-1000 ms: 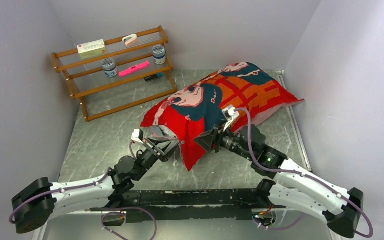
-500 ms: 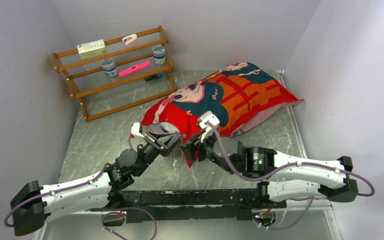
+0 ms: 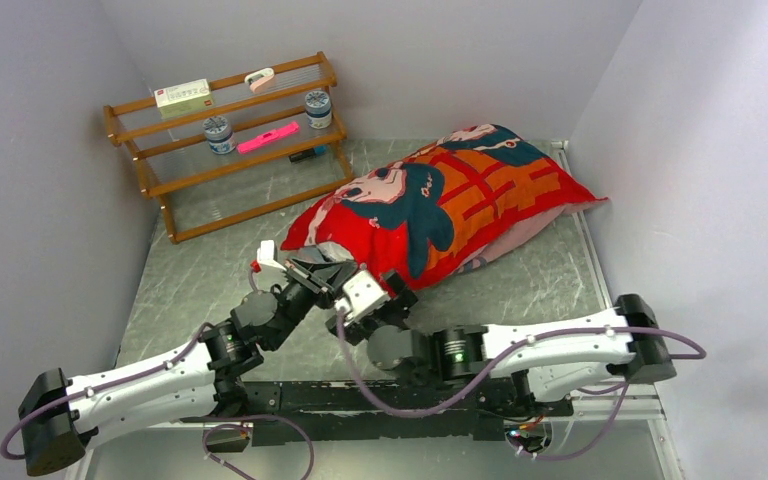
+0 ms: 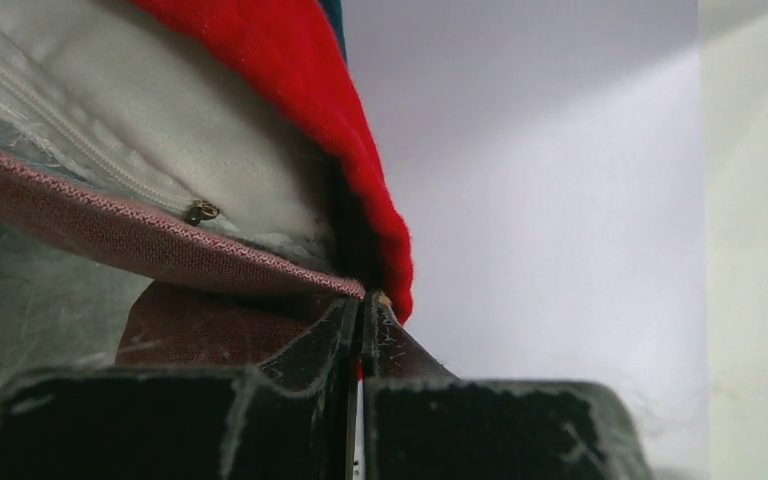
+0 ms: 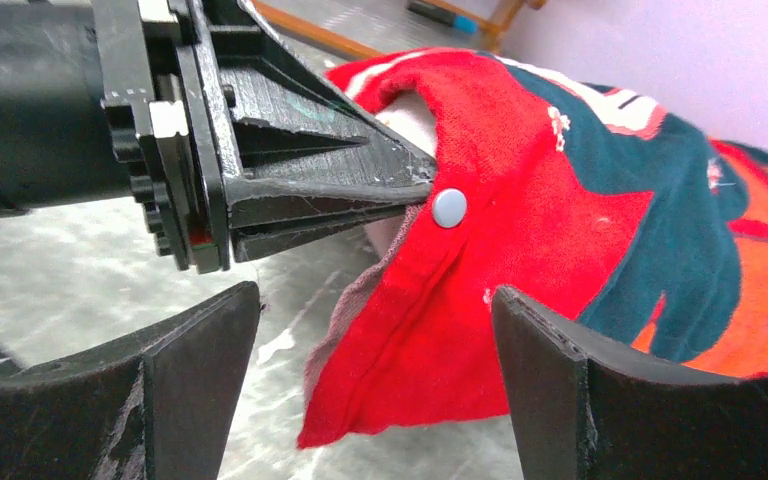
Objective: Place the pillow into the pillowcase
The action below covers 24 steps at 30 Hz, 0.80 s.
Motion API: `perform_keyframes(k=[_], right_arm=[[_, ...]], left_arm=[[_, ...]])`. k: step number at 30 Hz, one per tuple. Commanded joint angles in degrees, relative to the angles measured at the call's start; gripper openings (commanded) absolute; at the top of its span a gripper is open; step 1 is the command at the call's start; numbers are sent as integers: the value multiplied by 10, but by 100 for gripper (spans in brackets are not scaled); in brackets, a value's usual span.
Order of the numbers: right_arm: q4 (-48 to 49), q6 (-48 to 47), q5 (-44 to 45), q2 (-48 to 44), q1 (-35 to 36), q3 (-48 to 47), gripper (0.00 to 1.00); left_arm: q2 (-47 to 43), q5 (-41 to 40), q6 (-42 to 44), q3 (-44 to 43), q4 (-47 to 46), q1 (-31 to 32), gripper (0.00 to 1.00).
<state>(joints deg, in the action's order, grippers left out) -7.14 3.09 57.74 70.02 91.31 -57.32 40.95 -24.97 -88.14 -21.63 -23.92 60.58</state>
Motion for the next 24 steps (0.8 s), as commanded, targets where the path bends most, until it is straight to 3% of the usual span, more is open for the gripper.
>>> perform_keyframes(k=[1, 5, 6, 8, 11, 18, 24], right_arm=[[68, -98, 124, 73, 4, -12, 88], [138, -139, 144, 82, -3, 9, 72], [152, -143, 141, 75, -7, 18, 62], [169, -143, 133, 57, -13, 37, 28], [176, -136, 102, 22, -22, 66, 0], [137, -57, -22, -116, -53, 144, 0], [131, 4, -225, -189, -111, 184, 0]], left_arm=[[-16, -16, 1, -43, -24, 1, 5], [-19, -16, -1, -51, -9, 1, 5], [-19, -17, -1, -55, -1, 1, 5], [-20, -17, -1, -60, 9, 1, 5], [-20, -16, -4, -64, 23, 0, 5], [-31, -7, -3, -80, 115, 0, 5], [-29, 4, -32, -38, 31, 0, 5]])
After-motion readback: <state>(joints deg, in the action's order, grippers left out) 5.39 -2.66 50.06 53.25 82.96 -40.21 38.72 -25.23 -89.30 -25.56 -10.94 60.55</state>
